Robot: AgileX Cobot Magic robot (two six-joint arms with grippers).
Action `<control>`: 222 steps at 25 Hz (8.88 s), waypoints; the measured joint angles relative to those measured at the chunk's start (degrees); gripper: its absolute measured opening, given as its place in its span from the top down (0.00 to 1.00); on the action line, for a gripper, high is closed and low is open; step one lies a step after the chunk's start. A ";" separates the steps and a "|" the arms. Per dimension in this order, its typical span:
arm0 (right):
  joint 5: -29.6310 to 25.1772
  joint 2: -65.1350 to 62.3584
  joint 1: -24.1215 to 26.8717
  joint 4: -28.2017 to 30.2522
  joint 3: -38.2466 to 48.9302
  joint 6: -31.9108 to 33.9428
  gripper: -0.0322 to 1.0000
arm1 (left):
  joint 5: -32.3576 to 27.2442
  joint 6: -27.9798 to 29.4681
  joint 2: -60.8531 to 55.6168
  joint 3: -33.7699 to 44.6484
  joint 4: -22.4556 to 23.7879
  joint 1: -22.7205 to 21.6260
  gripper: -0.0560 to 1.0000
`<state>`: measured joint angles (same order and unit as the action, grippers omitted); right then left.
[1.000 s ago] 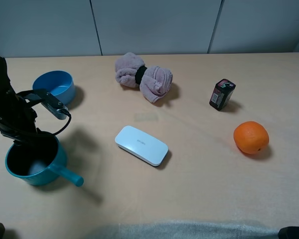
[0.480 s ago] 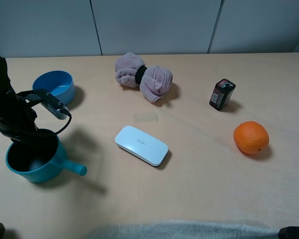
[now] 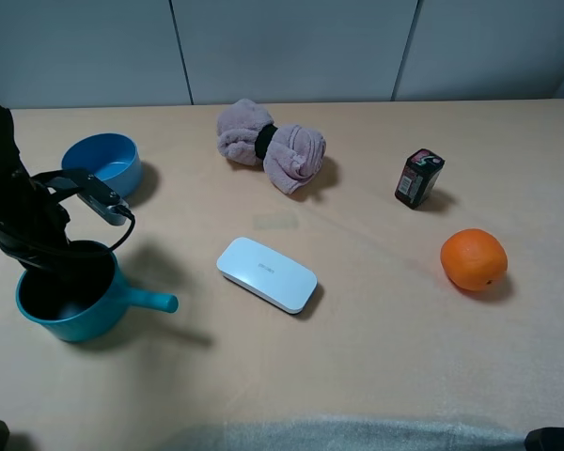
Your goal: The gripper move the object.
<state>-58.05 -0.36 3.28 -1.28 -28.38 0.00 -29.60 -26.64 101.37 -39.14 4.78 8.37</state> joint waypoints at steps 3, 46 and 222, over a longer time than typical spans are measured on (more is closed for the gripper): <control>0.00 0.00 0.00 0.00 0.00 0.00 0.32 | 0.00 0.00 0.00 0.00 0.00 0.00 0.91; 0.00 0.00 0.00 0.00 0.00 0.00 0.32 | -22.35 13.53 -21.34 -14.99 -2.32 3.40 0.91; 0.00 0.00 0.00 0.00 0.00 0.00 0.32 | -24.30 27.06 15.13 -53.94 3.27 25.70 0.14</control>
<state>-58.05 -0.36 3.28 -1.28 -28.38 0.00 -53.90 0.41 116.50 -93.08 8.04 34.06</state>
